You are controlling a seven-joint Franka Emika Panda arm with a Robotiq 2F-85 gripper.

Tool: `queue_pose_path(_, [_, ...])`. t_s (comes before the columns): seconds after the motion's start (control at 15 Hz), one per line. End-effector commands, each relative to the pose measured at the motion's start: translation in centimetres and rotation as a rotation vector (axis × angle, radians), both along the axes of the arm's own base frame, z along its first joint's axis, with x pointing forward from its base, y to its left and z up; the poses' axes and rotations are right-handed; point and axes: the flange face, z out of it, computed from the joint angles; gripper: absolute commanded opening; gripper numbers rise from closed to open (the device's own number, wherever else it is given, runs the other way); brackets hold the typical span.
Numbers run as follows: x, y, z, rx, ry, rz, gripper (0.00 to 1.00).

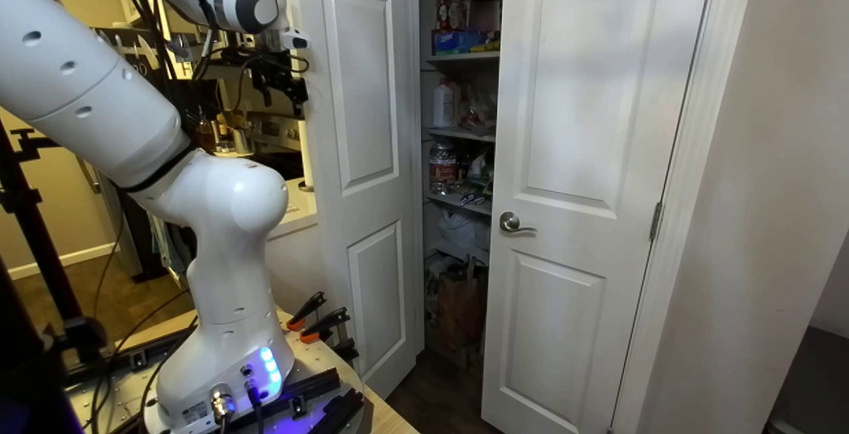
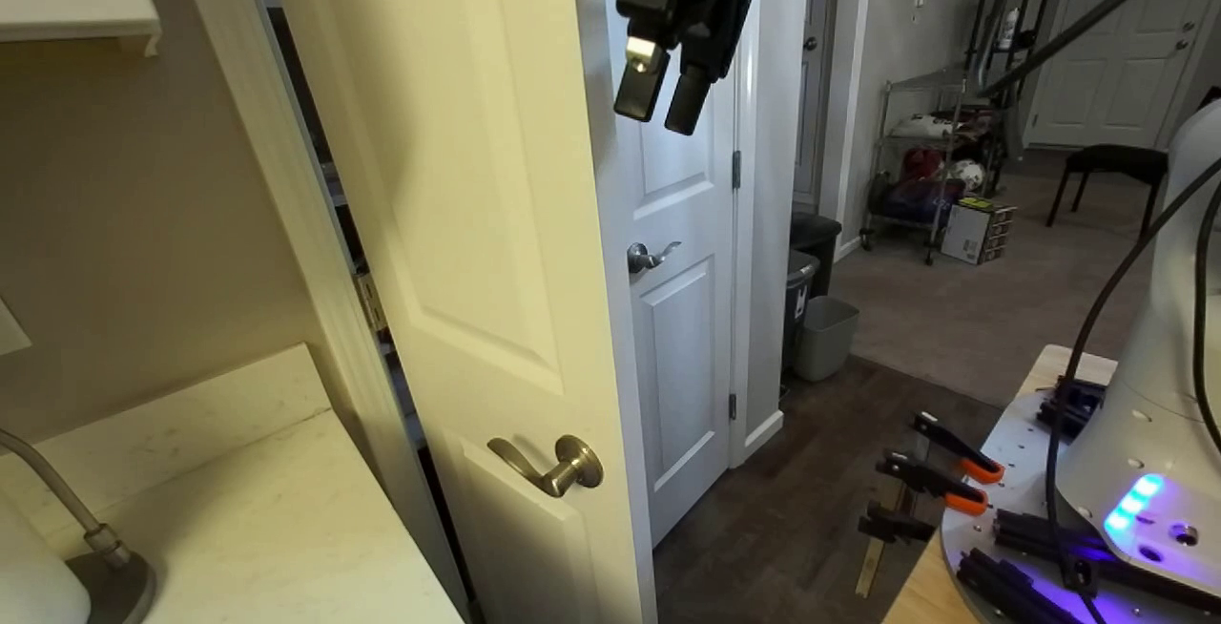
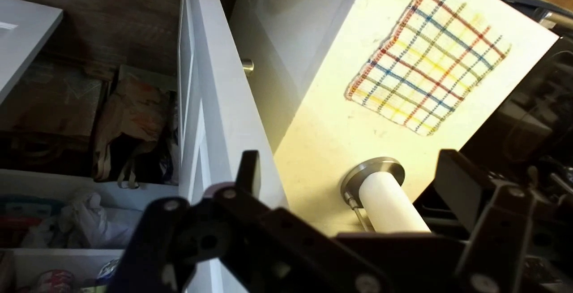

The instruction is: Close the cabinet door

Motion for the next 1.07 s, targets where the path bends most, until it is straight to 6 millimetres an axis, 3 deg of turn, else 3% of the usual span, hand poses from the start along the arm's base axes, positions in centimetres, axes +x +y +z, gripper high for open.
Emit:
queue_pose_path(0.0, [-0.3,2.1,0.3,-0.009,-0.038,-0.035,1.00])
queue_pose_path(0.53, [1.3,8.2,1.6,0.006,-0.126,0.067,1.00])
queue_pose_path(1.0, [2.5,9.6,2.0,-0.067,-0.164,0.113,1.00])
